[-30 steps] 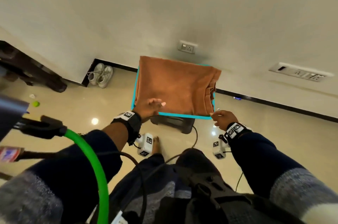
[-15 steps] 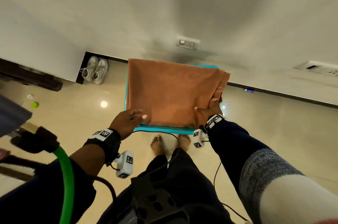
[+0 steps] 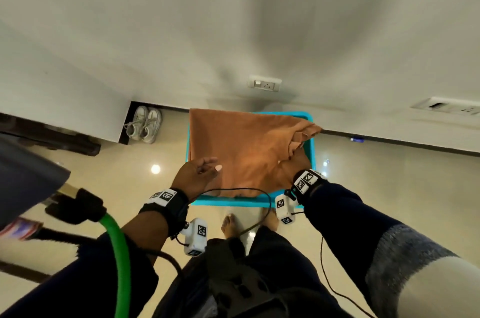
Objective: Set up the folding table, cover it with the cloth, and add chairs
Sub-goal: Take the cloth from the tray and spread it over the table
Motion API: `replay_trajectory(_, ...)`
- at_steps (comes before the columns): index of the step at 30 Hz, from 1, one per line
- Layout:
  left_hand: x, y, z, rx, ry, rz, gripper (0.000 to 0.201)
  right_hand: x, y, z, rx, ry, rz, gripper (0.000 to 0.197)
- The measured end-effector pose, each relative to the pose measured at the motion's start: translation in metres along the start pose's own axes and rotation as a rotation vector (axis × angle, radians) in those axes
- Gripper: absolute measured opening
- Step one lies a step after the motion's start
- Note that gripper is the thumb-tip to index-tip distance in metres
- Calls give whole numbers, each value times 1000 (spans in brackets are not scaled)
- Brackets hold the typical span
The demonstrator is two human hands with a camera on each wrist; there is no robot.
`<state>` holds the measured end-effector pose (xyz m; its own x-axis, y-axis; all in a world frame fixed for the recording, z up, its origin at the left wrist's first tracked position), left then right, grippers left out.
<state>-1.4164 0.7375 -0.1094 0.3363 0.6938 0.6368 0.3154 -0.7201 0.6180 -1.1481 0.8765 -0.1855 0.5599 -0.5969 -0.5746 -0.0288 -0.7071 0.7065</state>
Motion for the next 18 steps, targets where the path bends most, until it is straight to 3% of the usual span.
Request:
replay_trajectory(5,28,10,-22,-4,-133,190,19,-67,76,4,-59,-216,-208,51)
replay_trajectory(9,44,35,-71,208,-139,334,7,-122,152,-11,-93,-558,-380,41)
replay_trajectory(11,57,54,-103,257,-111,394,12,-141,209,-27,-106,-792,-447,45)
replay_trajectory(15,90,82,-131,179,-219,598,46,-161,317,-64,-68,-1142,-609,47)
replay_trajectory(18,122,101,-130,184,-252,755,47,-158,389,-96,-12,-1292,-755,46)
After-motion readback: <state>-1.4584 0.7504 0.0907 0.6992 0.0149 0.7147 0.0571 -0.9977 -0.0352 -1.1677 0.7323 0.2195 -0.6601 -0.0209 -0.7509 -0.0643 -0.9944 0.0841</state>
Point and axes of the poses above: each hand's wrist, its own y-axis away from the middle knuckle, its own z-axis out of the palm, x = y × z, the point moved 4 cm from there along -y, towards the middle knuckle, and after that the axes turned 10 degrees about -y, right-handed, at the moved point
